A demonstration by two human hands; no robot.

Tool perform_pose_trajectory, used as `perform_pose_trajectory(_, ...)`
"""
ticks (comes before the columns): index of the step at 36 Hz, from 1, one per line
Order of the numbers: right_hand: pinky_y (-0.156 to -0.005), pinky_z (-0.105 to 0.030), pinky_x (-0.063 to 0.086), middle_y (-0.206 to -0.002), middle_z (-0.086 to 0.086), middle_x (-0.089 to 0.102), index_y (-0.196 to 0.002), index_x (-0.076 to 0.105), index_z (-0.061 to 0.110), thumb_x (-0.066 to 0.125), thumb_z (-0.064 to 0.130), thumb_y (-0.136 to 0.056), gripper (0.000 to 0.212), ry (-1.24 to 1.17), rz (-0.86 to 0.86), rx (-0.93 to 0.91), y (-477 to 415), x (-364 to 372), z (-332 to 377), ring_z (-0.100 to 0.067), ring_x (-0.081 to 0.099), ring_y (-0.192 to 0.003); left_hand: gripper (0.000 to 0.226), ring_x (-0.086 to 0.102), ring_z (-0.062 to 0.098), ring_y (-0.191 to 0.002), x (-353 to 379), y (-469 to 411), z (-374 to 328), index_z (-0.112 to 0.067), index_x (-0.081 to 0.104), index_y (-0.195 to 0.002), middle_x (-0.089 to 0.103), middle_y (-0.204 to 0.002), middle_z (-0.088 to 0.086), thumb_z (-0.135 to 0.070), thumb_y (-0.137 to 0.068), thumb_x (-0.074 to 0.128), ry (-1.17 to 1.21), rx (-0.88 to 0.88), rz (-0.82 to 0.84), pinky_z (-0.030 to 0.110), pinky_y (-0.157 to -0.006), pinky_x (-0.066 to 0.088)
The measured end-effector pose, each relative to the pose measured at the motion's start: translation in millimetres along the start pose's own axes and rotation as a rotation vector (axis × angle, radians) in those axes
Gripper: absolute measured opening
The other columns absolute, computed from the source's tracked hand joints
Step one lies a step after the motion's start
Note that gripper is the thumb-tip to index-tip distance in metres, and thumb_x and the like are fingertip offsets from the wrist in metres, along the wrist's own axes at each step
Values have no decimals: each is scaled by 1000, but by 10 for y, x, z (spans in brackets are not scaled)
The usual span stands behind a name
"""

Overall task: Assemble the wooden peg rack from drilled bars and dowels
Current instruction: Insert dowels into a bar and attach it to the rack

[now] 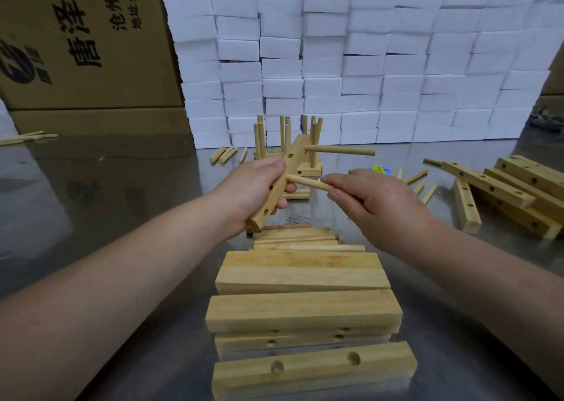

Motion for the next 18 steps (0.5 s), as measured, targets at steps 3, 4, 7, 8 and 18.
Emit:
perform_pose_trajectory(3, -58, -27, 35, -64, 22, 38, -113, 67, 24, 47, 32, -93, 30, -6, -63, -59, 17, -55, 81, -10, 46, -68, 24, 56, 7, -47, 48, 24, -2, -42, 60, -96, 67, -62, -8, -29, -99, 40, -70, 8, 38, 23, -53, 47)
perform_pose_trajectory(4, -57, -25, 35, -63, 23, 37, -113, 67, 22, 46, 33, -90, 33, -8, -77, -71, 17, -69, 99, -10, 46, -68, 24, 56, 7, -47, 59, 29, -1, -43, 59, -96, 67, -62, -8, -29, -99, 40, -75, 6, 42, 24, -55, 48)
perform_pose_trajectory(7, -57, -19, 33, -62, 24, 37, -110, 68, 22, 43, 34, -88, 35, -15, -71, -74, 8, -81, 120, -7, 45, -65, 25, 56, 7, -48, 64, 43, -21, -41, 60, -97, 66, -60, -8, -28, -99, 39, -75, 8, 32, 26, -60, 48)
perform_pose_trajectory(8, -57, -20, 34, -62, 23, 38, -109, 68, 21, 43, 34, -88, 36, -18, -68, -73, 5, -86, 118, -9, 47, -65, 25, 56, 6, -48, 63, 46, -35, -41, 60, -96, 66, -60, -8, -28, -100, 39, -83, 15, 29, 26, -60, 48)
perform_pose_trajectory(18, -60, -10, 29, -61, 26, 43, -116, 65, 27, 50, 32, -92, 29, -109, -47, 32, 9, -54, 57, 9, 45, -64, 27, 54, 6, -48, 103, 92, -92, -43, 59, -99, 60, -58, -10, -30, -100, 35, -130, 41, 35, 27, -60, 46)
Point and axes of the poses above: each hand's wrist, its own y-axis away from the middle knuckle, its own x-axis out of the palm, z = x × y, the point moved 6 cm from there along -y, towards the middle knuckle
